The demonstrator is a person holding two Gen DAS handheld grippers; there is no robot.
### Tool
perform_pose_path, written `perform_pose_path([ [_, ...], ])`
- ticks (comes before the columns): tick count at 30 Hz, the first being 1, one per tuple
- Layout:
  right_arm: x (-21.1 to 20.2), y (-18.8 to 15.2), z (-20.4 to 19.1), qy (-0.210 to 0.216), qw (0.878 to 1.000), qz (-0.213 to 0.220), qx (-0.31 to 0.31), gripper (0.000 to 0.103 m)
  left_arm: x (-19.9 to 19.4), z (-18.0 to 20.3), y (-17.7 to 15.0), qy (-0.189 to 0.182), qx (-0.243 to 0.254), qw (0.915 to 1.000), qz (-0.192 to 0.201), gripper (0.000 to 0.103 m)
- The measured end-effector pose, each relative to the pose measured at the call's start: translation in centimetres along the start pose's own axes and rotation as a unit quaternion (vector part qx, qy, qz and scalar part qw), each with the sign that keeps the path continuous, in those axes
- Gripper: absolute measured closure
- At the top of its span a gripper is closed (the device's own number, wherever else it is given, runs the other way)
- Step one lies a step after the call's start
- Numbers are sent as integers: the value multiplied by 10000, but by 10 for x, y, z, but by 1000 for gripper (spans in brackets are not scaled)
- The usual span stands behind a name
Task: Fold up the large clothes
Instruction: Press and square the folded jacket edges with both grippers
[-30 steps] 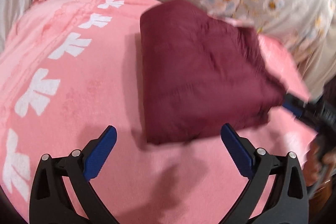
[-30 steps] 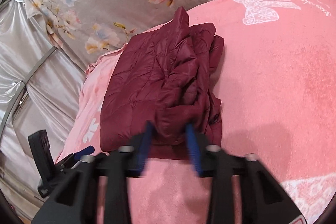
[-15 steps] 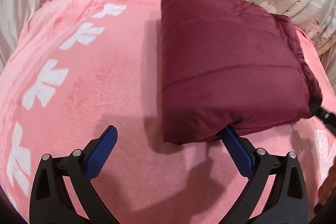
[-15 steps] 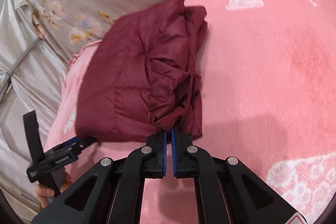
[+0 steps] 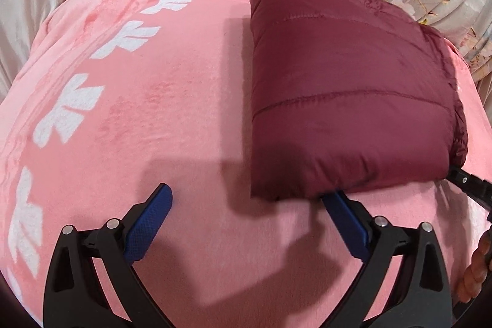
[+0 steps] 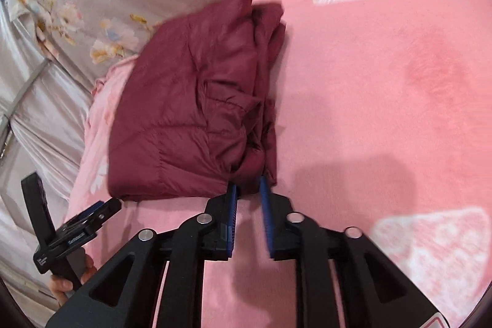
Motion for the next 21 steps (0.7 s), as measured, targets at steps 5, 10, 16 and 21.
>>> perform_pose_path([
  [5, -47, 61, -37, 44, 9950, 890, -441, 95, -69, -18, 24, -350, -147, 9969, 695, 8],
  [10, -21, 135, -75, -112, 9888, 1325, -680, 97, -94, -4, 114, -281, -400, 9891, 1391, 8],
  [16, 56, 169, -46, -620, 9934, 893, -357, 99, -46, 36, 186, -102, -467, 9911, 1239, 8],
  [21, 103, 158, -11, -872, 9953, 385, -153, 103, 14, 55, 186, 209, -308, 9969, 699, 8],
])
Point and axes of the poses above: each gripper's, at about its wrist camera, not at the fingertips, and x roughly the way its jaws point, z to its right, y to its top, the point moved 6 cm from there along x, roughly the way its jaws point, and after that the axes turned 5 degrees about y, right-handed, at the moved point
